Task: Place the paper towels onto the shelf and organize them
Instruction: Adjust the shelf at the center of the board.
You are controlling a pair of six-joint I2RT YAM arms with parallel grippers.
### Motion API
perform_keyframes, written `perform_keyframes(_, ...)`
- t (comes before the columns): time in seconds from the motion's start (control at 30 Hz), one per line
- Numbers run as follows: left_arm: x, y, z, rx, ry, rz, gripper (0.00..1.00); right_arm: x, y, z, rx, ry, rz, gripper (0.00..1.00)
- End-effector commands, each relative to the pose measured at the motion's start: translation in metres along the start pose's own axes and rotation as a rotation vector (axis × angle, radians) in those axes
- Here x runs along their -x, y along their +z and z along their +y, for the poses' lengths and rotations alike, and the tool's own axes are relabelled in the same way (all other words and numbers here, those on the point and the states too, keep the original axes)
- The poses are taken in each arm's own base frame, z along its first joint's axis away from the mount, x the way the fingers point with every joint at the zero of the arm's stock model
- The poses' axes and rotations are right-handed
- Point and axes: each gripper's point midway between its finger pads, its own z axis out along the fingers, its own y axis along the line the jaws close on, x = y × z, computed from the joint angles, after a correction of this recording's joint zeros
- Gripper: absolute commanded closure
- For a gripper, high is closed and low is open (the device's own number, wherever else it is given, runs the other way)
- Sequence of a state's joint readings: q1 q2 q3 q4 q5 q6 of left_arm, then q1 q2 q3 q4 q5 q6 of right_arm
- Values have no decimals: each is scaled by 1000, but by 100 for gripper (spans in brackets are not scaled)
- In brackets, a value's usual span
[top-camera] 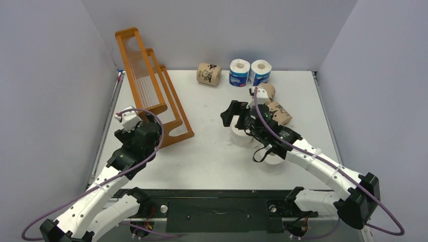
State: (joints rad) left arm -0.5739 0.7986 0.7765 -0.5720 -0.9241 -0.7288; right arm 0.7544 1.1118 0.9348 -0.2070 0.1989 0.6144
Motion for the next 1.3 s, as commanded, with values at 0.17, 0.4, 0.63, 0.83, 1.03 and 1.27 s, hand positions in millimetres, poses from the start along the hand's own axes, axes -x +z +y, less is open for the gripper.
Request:
perform_keyframes(0.17,15,-17,3,-70,-68,8,3,9,56,110,337,101,103,7)
perform_keyframes(0.4,-1,-25,1,-140,-63,74,4,3,108,152,449,156,177,7)
perform_keyframes(0.63,-9,-30,9,-147,-57,98,4,5,165,184,562,204,211,10)
perform_keyframes(0.83,-11,-30,13,-132,-42,102,4,3,204,197,607,222,242,13)
perform_keyframes(1.03,-13,-28,12,-119,-28,107,4,-1,231,201,619,247,261,17)
perform_keyframes(1.27,-16,-25,9,-120,-29,116,4,-9,239,210,677,300,283,30)
